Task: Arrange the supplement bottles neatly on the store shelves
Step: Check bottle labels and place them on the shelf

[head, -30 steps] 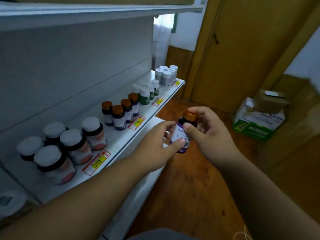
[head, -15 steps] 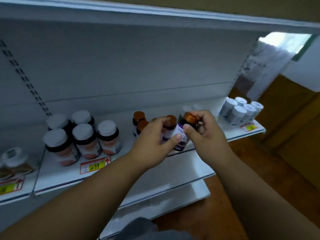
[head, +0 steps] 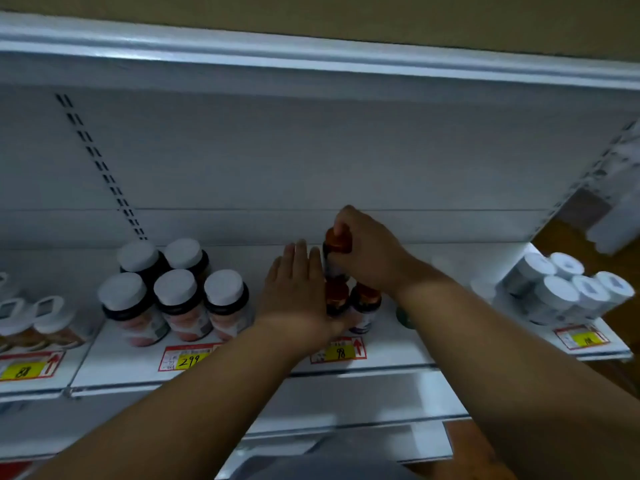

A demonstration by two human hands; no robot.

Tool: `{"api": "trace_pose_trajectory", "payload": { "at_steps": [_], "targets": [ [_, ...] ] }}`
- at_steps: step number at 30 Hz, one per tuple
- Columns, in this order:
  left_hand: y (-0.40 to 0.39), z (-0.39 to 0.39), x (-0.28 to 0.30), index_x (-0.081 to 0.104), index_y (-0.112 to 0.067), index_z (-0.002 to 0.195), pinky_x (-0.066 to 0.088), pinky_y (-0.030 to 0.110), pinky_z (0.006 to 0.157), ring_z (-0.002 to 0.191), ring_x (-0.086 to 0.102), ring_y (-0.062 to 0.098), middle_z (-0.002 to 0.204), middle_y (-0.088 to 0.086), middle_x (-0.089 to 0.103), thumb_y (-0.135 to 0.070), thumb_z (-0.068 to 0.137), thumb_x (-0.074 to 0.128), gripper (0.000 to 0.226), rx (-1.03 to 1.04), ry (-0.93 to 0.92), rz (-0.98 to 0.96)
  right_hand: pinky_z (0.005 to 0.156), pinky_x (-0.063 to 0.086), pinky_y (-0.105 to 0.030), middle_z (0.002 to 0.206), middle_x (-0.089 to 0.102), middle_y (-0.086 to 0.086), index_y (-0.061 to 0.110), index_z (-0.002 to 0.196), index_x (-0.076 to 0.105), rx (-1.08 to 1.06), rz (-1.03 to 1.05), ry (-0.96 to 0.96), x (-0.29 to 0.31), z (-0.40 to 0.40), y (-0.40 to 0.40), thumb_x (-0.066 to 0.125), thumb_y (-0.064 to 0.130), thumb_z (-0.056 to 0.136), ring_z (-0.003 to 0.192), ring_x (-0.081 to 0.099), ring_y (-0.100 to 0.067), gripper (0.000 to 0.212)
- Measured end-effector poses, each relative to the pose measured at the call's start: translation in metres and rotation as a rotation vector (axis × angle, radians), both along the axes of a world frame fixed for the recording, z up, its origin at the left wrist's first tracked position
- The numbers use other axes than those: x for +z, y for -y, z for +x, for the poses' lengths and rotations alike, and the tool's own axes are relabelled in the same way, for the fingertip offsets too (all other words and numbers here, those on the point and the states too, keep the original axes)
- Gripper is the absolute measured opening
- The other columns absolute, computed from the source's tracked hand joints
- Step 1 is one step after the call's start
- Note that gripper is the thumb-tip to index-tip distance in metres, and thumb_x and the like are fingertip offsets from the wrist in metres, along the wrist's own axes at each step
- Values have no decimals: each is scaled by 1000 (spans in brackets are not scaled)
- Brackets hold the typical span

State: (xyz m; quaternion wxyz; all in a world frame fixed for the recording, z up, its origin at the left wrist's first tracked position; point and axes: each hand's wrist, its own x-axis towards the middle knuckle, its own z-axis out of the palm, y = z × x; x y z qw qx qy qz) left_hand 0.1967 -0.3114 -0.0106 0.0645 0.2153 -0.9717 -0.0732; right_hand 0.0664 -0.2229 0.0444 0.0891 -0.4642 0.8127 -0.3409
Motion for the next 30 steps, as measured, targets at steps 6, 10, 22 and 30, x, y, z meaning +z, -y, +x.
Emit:
{"api": "trace_pose_trajectory", "payload": {
  "at_steps": [6,10,22,30],
  "targets": [
    [0,-4,-9,-7,-8,152,0,39,117,147,-12,28,161,13,-8,-82,76,32,114,23,73,-7,62,38,-30,79,56,-2,15,77,49,184,229,35,-23,-17,13,67,19,81,69,49,-13,19],
    [1,-3,-10,-5,-9,152,0,39,118,147,-13,27,161,11,-8,-78,78,36,110,25,72,-3,66,43,-35,88,60,-10,9,85,54,212,334,28,-25,-19,17,60,23,85,74,52,-19,15],
    [4,-1,-12,-2,-13,153,0,37,117,148,-10,23,162,8,-6,-85,73,31,113,20,6,-11,67,47,-31,86,62,3,23,89,54,151,156,39,-20,-20,0,51,30,94,78,58,-14,9],
    [-26,35,18,55,-6,130,42,41,99,120,52,35,131,16,56,-60,80,60,74,64,-378,-122,72,45,-27,93,61,5,22,91,57,214,-60,-69,7,2,-16,51,25,94,82,54,-8,7]
  ]
}}
